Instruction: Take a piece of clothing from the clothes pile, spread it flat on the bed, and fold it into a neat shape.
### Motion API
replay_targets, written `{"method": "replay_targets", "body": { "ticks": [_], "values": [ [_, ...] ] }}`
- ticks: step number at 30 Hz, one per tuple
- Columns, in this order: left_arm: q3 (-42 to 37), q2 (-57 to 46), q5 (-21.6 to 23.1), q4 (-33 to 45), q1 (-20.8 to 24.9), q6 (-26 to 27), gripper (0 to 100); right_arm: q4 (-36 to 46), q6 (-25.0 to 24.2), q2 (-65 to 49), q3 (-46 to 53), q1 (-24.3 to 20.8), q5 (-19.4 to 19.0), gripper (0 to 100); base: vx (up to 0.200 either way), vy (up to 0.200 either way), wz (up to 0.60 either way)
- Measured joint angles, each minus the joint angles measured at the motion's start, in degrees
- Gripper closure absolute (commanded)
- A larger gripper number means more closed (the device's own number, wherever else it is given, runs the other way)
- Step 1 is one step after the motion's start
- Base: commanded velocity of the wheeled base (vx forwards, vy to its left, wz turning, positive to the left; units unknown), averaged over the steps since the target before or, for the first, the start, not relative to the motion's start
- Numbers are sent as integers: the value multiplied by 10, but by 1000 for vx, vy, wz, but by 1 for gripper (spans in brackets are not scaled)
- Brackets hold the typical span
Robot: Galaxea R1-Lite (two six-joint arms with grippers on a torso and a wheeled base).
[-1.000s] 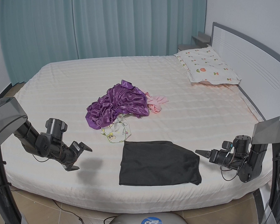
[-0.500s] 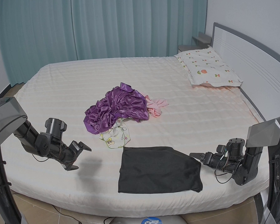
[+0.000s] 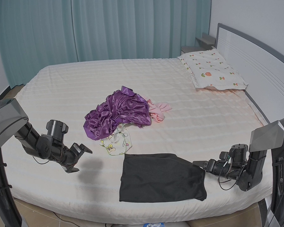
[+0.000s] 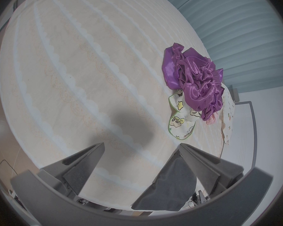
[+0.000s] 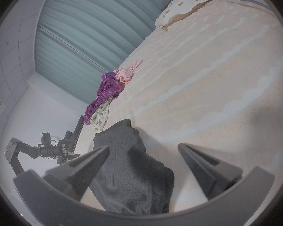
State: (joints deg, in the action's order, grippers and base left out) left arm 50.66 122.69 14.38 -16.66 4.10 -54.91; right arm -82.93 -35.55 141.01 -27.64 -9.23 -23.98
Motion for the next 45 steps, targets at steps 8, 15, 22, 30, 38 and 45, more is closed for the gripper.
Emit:
{"method": "replay_targets", "body": {
  "ticks": [8,15,22,30,38,45],
  "values": [
    [1,1,0,0,0,0,0,-3,-1,0,1,-4,7,100,0,0,0],
    [1,1,0,0,0,0,0,-19,-7,-5,7,0,9,100,0,0,0],
    [1,2,0,0,1,0,0,-31,-8,-10,24,4,26,0,0,0,0],
    [0,2,0,0,1,0,0,-17,-8,-1,17,-12,70,0,0,0,0],
    [1,2,0,0,1,0,0,-17,-41,7,8,-27,72,100,0,0,0],
    [0,3,0,0,1,0,0,-18,-49,7,9,-32,74,100,0,0,0]
  ]
}}
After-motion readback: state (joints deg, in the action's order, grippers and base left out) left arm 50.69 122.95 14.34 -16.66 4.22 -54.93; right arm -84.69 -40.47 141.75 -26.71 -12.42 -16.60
